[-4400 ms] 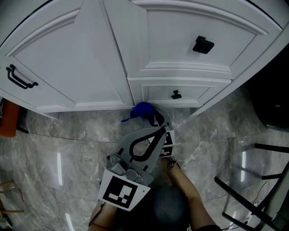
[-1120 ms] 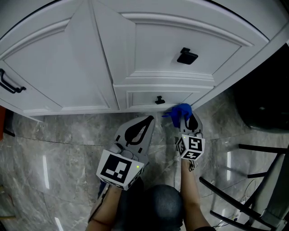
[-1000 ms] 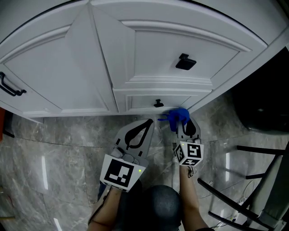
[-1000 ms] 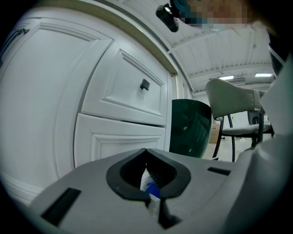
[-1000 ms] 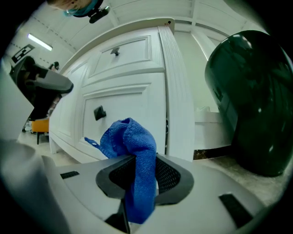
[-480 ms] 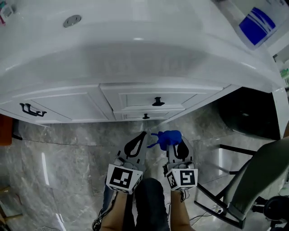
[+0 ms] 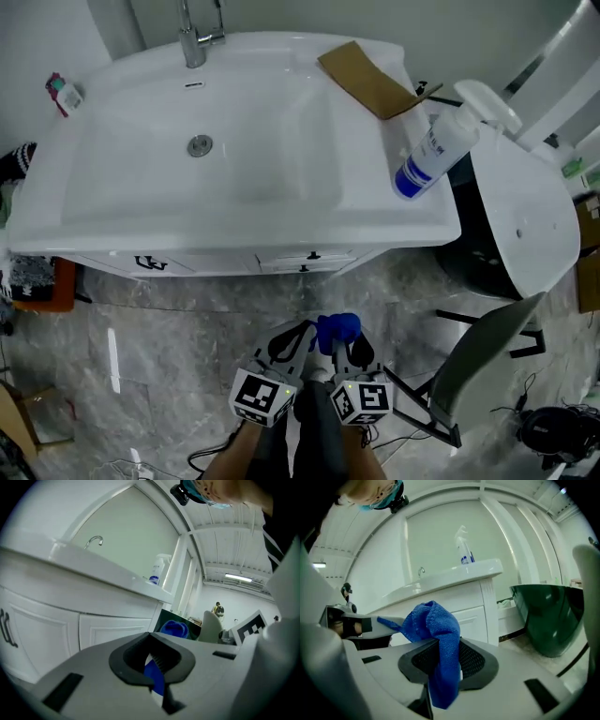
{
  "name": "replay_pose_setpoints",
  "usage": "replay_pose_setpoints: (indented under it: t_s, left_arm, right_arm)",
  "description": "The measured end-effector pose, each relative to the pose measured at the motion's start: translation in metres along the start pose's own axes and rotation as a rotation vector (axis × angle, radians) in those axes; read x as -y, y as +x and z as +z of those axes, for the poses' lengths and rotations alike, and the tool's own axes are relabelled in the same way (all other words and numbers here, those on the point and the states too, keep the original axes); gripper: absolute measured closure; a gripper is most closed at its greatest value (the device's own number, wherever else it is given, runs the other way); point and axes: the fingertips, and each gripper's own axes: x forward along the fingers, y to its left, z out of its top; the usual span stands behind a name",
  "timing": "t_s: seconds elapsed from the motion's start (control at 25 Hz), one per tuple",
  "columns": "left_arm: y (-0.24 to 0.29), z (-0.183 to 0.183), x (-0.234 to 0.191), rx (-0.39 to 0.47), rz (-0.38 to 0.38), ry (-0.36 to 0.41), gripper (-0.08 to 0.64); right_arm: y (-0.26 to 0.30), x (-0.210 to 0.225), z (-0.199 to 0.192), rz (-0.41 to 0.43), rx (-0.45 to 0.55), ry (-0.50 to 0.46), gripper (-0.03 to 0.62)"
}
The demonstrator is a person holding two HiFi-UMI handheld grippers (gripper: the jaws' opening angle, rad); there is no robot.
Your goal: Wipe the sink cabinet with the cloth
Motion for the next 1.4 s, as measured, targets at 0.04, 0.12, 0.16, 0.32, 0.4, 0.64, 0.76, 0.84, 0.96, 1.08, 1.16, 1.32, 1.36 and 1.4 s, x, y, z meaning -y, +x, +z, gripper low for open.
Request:
replay_pose_setpoints:
  t_s: [0.04, 0.12, 0.16, 0.32, 0.4, 0.64, 0.76, 0.84, 0.96, 1.08, 1.16, 1.32, 1.36, 1.4]
  left_arm:
    - [-0.010, 0.016, 0.011, -0.018, -0.002, 0.006, 0.557]
    - [-0.033, 0.051, 0.032, -0.051, 0.002, 0.014, 0.556]
    - [-0.046, 0.069, 0.043, -0.065, 0.007, 0.007, 0.555]
    - [-0.087, 0.150, 0.086, -0.073, 0.015, -0.007, 0.555]
    - [-0.100, 0.189, 0.100, -0.037, 0.018, -0.002, 0.555]
    - [-0.132, 0.269, 0.127, 0.083, 0.055, 0.072, 0.555]
    - [-0.145, 0.284, 0.139, 0.118, 0.070, 0.101, 0.555]
    - [-0.155, 0.289, 0.146, 0.133, 0.083, 0.110, 0.555]
    - [-0.167, 0.290, 0.154, 0.154, 0.096, 0.104, 0.555]
    - [-0.174, 0.282, 0.162, 0.148, 0.115, 0.095, 0.555]
    - [-0.169, 0.280, 0.171, 0.144, 0.112, 0.101, 0.555]
    - [-0.160, 0.270, 0.194, 0.129, 0.088, 0.092, 0.555]
    - [-0.162, 0.263, 0.199, 0.122, 0.085, 0.085, 0.555]
    - [-0.165, 0.256, 0.203, 0.115, 0.081, 0.082, 0.555]
  right_arm:
    - [-0.013, -0.009, 0.015, 0.011, -0.021, -0.001, 0.477]
    - [-0.042, -0.026, 0.045, 0.029, -0.069, 0.001, 0.477]
    - [-0.058, -0.034, 0.062, 0.038, -0.091, 0.000, 0.477]
    - [-0.115, -0.054, 0.143, 0.077, -0.123, -0.032, 0.477]
    - [-0.133, -0.055, 0.182, 0.082, -0.110, -0.044, 0.477]
    - [-0.164, -0.062, 0.271, 0.106, 0.008, -0.082, 0.477]
    - [-0.178, -0.072, 0.290, 0.140, 0.053, -0.098, 0.477]
    - [-0.187, -0.078, 0.291, 0.159, 0.054, -0.094, 0.477]
    - [-0.197, -0.087, 0.285, 0.186, 0.036, -0.084, 0.477]
    - [-0.210, -0.093, 0.276, 0.220, 0.014, -0.102, 0.477]
    - [-0.217, -0.090, 0.275, 0.231, 0.010, -0.115, 0.477]
    - [-0.235, -0.084, 0.261, 0.247, -0.032, -0.117, 0.477]
    - [-0.240, -0.085, 0.254, 0.252, -0.046, -0.121, 0.477]
    - [-0.245, -0.087, 0.247, 0.254, -0.056, -0.124, 0.477]
